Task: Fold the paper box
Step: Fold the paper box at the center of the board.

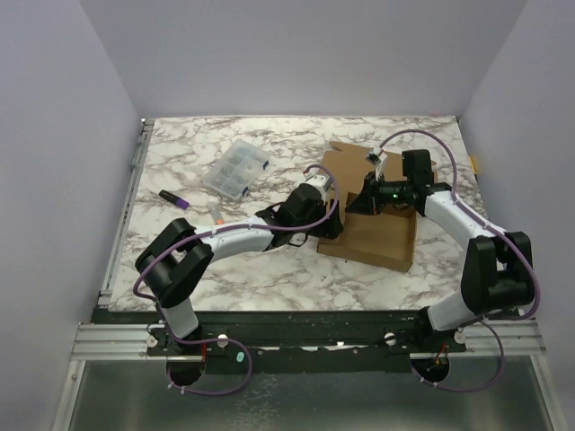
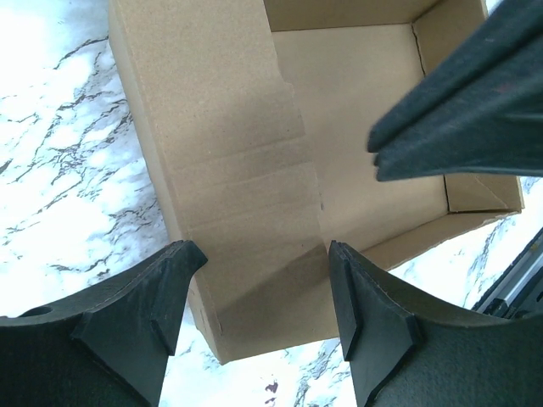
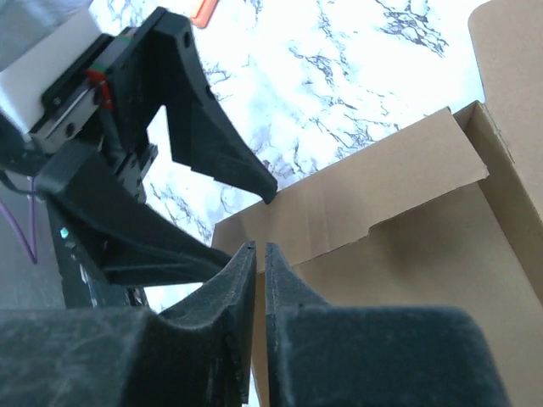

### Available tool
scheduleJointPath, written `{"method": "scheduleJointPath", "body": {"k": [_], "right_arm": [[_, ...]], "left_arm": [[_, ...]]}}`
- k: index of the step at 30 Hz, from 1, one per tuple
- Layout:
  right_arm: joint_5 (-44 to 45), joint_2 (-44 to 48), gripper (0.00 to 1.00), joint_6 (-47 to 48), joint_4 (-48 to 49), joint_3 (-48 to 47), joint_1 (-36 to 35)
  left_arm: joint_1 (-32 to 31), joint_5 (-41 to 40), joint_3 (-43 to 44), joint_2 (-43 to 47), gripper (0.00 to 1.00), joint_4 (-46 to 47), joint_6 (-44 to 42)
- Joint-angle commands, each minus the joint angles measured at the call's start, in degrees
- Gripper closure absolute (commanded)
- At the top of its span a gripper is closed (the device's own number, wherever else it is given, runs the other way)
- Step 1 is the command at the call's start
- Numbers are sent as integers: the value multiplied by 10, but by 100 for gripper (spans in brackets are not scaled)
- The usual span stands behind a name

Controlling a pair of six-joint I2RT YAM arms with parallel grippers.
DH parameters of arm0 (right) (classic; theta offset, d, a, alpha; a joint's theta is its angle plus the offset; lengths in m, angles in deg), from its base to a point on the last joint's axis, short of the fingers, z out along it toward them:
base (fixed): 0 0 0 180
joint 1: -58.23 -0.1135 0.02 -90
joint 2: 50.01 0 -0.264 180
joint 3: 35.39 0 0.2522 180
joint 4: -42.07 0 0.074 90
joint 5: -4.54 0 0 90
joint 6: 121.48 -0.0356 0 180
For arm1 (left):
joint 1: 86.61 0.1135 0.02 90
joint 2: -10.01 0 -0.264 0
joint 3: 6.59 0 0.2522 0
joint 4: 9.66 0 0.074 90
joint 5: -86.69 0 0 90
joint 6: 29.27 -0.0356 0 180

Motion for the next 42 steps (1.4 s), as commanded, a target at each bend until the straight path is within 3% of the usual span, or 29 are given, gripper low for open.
{"method": "scheduleJointPath", "body": {"k": [1, 14, 25, 32, 42], "right_arm": [[22, -45, 89, -82, 52, -6, 2], [101, -100, 93, -76, 35, -9, -10], [113, -117, 94, -72, 27, -23, -10], [123, -133, 93, -61, 19, -26, -10], [122, -139, 93, -61, 20, -28, -12]], "left_arm": [[-1, -19, 6, -19, 29, -55, -15], [0, 15, 20, -20, 21, -54, -6], [12, 55, 7, -13, 19, -24, 18], [64, 66, -27, 4, 21, 10, 37], [66, 70, 12, -50, 27, -2, 30]]}}
